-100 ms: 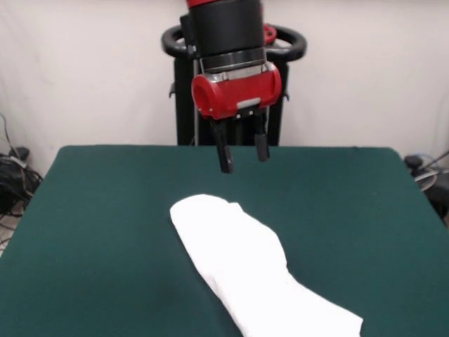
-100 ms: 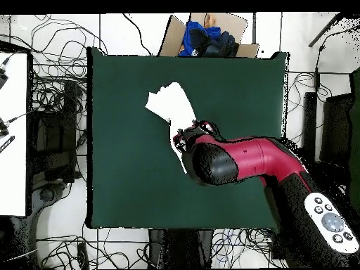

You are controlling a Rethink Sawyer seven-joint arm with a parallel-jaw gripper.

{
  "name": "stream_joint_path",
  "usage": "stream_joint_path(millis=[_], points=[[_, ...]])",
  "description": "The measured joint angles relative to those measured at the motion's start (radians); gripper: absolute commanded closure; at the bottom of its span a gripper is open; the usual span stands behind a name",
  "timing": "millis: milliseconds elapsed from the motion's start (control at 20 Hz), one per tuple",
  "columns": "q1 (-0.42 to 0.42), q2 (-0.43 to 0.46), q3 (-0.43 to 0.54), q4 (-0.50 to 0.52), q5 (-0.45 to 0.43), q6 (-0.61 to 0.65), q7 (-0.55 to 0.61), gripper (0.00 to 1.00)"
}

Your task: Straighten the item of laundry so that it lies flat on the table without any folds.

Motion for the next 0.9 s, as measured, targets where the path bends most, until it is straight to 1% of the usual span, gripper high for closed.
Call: stream_joint_path(millis=[900], points=[[0.035,-0.016,0.0,0.0,0.0,0.0,0.0,0.0]])
